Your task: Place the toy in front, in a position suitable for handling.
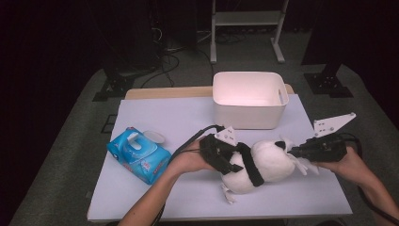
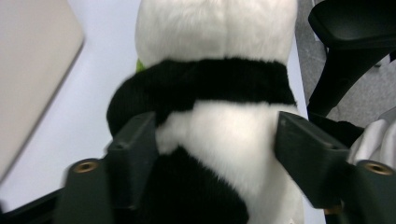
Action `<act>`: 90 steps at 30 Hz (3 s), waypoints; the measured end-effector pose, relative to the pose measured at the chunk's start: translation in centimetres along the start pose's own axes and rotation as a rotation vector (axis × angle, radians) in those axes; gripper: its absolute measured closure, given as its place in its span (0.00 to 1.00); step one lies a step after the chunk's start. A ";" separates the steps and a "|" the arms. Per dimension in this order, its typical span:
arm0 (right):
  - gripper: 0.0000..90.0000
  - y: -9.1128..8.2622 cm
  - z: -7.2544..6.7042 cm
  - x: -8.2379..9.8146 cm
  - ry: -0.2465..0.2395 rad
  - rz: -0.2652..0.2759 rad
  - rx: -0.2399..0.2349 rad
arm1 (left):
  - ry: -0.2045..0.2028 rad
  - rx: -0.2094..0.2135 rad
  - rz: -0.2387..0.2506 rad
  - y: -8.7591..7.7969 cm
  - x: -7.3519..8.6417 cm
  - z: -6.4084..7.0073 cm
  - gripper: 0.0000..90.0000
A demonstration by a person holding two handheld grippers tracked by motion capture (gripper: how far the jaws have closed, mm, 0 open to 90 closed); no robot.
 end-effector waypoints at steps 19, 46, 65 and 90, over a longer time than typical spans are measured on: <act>0.97 4.6 1.0 3.2 0.077 -0.004 -0.038 | 0.065 -0.088 -0.037 -2.1 -0.6 -0.1 0.61; 0.97 5.6 -1.5 -1.9 -0.059 0.004 -0.088 | 0.068 -0.035 -0.015 -2.0 -1.0 0.7 0.54; 0.96 5.0 -3.3 0.2 -0.060 0.020 -0.128 | 0.032 -0.023 -0.060 -0.9 -1.2 -1.6 0.81; 0.96 6.8 -2.3 -3.5 -0.091 -0.006 -0.094 | 0.152 -0.043 -0.035 -2.4 -1.1 0.8 0.79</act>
Point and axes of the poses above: each handheld gripper's, and its own axes: y roughly forward along the jaws, x roughly out of its underside, z roughly to its right, the point moved 8 cm from there along y, roughly forward along the jaws, and after that the axes turned 9 degrees about y, right-handed, at the moved point
